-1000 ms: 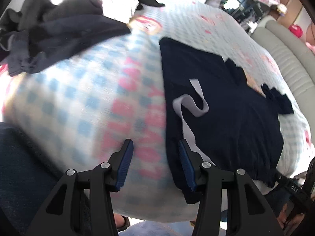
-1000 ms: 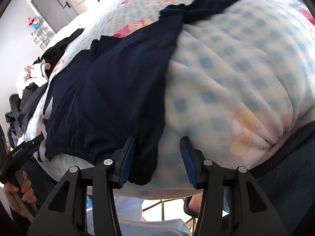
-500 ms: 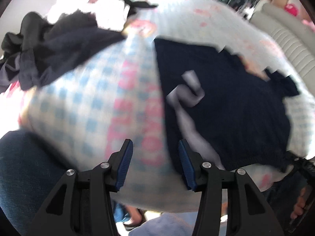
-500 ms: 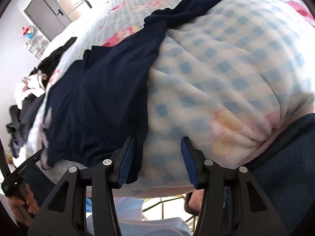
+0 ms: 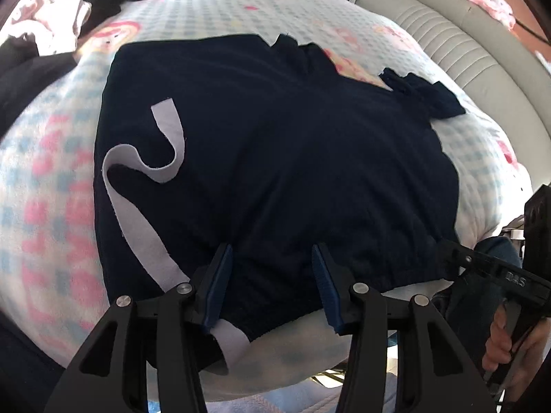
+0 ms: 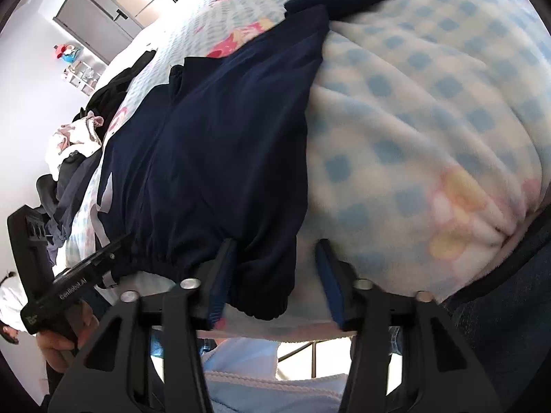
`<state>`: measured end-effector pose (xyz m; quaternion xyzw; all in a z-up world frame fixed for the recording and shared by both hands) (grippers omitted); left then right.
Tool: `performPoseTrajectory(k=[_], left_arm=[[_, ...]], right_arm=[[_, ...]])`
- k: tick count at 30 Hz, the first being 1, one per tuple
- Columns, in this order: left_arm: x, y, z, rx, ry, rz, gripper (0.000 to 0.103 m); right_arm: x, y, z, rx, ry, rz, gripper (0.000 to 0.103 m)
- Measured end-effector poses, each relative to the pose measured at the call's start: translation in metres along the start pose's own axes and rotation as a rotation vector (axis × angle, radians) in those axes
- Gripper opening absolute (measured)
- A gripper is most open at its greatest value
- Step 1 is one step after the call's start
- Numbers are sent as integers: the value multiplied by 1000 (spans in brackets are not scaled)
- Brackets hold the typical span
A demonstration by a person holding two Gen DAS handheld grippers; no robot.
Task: Fold clothes
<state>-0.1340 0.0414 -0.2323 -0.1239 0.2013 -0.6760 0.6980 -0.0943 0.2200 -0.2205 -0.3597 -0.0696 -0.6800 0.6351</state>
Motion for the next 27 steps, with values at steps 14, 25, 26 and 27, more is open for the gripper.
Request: performPoseTrajectory(k=[14, 25, 26, 27], left_arm=[[6, -15, 27, -76, 121, 81, 50], [6, -15, 29, -72, 208, 135, 50], [2, -15, 30, -61, 224, 135, 50], [-2, -16, 31, -51, 240, 135, 50]], right_arm=[[91, -42, -28, 49, -145, 188, 10], [92, -36, 7, -21, -271, 101, 42], [86, -39, 18, -52, -272, 90, 42], [79, -42, 27, -79, -270, 76, 42]])
Point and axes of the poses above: each gripper's, at about its wrist camera, not at the fingertips, and z roughly against the way its jaws point, x to its left, y to its underside, the point moved 10 cm from there along -z, roughly the way its jaws point, and after that the axes turned 14 degrees about -y, right-handed, at the moved point
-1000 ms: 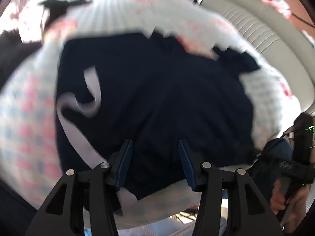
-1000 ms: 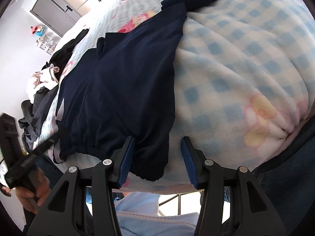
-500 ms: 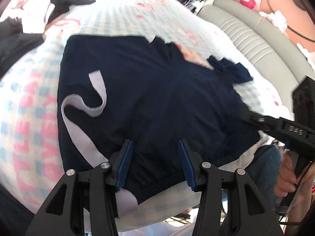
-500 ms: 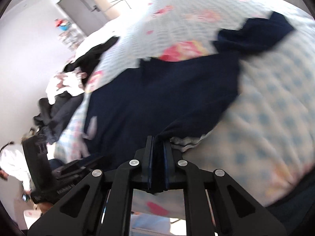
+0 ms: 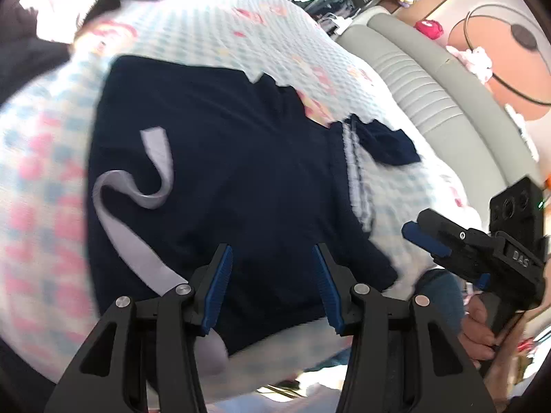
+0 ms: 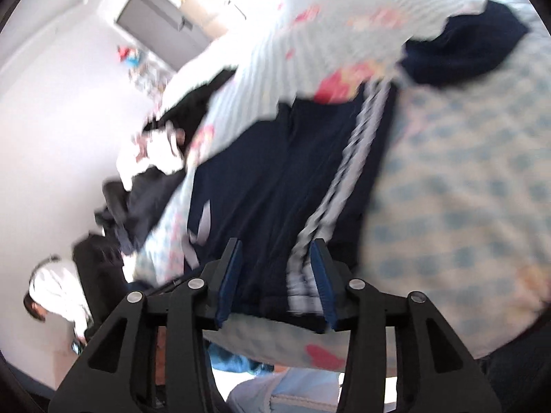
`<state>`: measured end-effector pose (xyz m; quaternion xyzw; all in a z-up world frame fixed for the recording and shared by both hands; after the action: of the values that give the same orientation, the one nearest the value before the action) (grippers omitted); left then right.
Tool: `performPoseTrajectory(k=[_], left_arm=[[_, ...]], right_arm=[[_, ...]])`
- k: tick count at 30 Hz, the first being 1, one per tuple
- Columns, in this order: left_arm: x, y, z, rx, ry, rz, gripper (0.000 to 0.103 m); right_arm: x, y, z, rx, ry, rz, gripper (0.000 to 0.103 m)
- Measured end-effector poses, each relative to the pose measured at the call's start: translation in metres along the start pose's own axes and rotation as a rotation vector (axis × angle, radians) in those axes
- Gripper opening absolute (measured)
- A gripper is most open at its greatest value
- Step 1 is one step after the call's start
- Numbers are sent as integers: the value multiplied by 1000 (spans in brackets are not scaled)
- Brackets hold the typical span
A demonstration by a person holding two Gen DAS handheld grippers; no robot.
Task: Fold clothes
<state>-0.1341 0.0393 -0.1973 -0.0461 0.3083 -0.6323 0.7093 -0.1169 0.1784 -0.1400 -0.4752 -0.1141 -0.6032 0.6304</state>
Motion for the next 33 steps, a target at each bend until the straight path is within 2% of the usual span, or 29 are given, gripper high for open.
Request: performPoseTrajectory(k=[5, 8, 12, 17, 19, 20, 21, 23, 25, 29, 33], left_arm=[[-27, -10, 7, -6, 37, -52, 50], [-45, -15, 4, 13, 74, -67, 53], [-69, -7, -10, 85, 124, -103, 54], [-89, 9, -27, 158, 154, -112, 54], [-90, 14, -34, 168, 136, -114, 48], [-90, 16, -37, 169, 121, -119, 31], [-90, 16, -37, 166, 107, -126, 14], [-89, 14, -35, 159, 106, -120, 13], [-85, 5, -26, 126, 118, -95, 13], [-76, -14, 2, 44, 130, -57, 12], [-53, -23, 28, -48, 121, 12, 12]], right_arm=[[-55, 9, 18, -5, 133, -102, 44], [-70, 26, 8, 34, 117, -151, 44], [-66, 34, -4, 73, 147, -98, 45], [-58, 38, -12, 94, 105, -84, 46], [-57, 41, -16, 107, 102, -84, 46], [-57, 43, -18, 115, 100, -84, 46], [-56, 46, -19, 122, 99, -82, 46], [-55, 49, -20, 129, 95, -77, 46], [-54, 49, -18, 126, 80, -70, 52], [-33, 53, -21, 174, -7, -41, 52], [-21, 57, -24, 202, 13, 11, 52]])
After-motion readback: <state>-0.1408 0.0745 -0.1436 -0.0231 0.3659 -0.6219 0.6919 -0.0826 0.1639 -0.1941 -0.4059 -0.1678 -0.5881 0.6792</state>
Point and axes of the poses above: each gripper's, at about its wrist camera, not at the fingertips, and z roughly against the way its jaws point, x to its left, y to its underside, the point moved 10 cm from there along -z, roughly the way its jaws point, and after that the axes turned 14 degrees about -y, right-handed, at the moved point
